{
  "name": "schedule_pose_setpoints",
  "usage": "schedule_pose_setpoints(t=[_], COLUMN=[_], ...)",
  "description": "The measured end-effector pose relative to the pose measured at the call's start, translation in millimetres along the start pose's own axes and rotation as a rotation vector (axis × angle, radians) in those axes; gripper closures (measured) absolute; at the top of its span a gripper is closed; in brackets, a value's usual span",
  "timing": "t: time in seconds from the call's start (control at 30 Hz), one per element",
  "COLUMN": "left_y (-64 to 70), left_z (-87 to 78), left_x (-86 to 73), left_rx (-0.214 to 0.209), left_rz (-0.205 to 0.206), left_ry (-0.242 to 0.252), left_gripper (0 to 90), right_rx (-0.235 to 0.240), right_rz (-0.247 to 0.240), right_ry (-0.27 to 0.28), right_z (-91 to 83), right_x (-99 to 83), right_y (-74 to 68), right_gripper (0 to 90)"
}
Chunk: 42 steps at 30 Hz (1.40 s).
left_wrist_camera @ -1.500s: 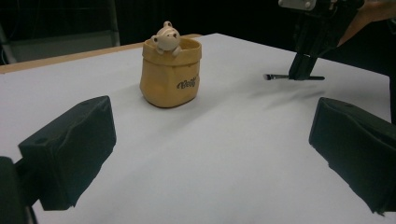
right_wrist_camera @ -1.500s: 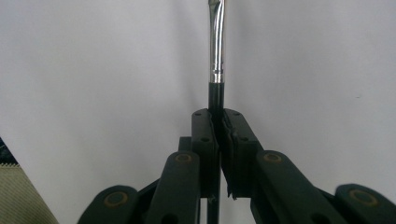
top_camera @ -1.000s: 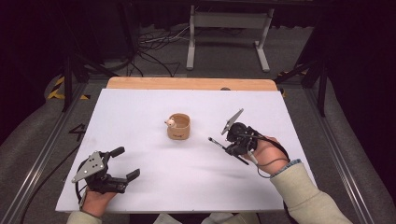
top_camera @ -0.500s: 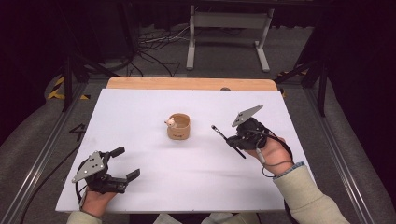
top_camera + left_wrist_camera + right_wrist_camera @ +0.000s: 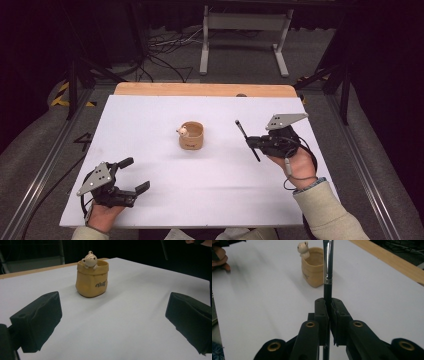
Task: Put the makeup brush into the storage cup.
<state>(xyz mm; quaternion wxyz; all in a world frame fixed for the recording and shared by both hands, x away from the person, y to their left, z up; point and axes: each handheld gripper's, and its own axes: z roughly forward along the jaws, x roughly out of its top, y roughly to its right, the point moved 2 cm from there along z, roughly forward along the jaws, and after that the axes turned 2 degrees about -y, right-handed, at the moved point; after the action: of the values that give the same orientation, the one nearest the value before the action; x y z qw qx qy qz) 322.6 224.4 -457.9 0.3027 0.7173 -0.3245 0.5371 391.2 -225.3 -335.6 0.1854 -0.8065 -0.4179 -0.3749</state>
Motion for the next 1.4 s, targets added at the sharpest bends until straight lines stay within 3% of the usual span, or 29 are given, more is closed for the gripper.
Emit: schedule_pose_setpoints(t=[0.4, 0.53, 0.87, 1.4], left_y=[0.2, 0.4, 1.0, 1.1], left_z=[-0.4, 0.0, 0.3, 1.7], left_x=[0.0, 0.0, 0.2, 0.5], left_rx=[0.000, 0.001, 0.008, 0.038], left_rz=[0.007, 0.010, 0.019, 0.019], left_ry=[0.008, 0.014, 0.019, 0.029], left_gripper=[0.8, 0.4, 0.0, 0.0], right_rx=[-0.028, -0.031, -0.065, -0.141], right_rz=[0.011, 0.018, 0.047, 0.046], right_ry=[0.160, 0.183, 0.306, 0.426], right_z=[-7.0, -6.5, -7.3, -4.9], right_x=[-6.5, -8.5, -14.7, -15.0], right_y=[1.3, 2.0, 4.4, 1.4], right_gripper=[84.3, 84.3, 84.3, 84.2])
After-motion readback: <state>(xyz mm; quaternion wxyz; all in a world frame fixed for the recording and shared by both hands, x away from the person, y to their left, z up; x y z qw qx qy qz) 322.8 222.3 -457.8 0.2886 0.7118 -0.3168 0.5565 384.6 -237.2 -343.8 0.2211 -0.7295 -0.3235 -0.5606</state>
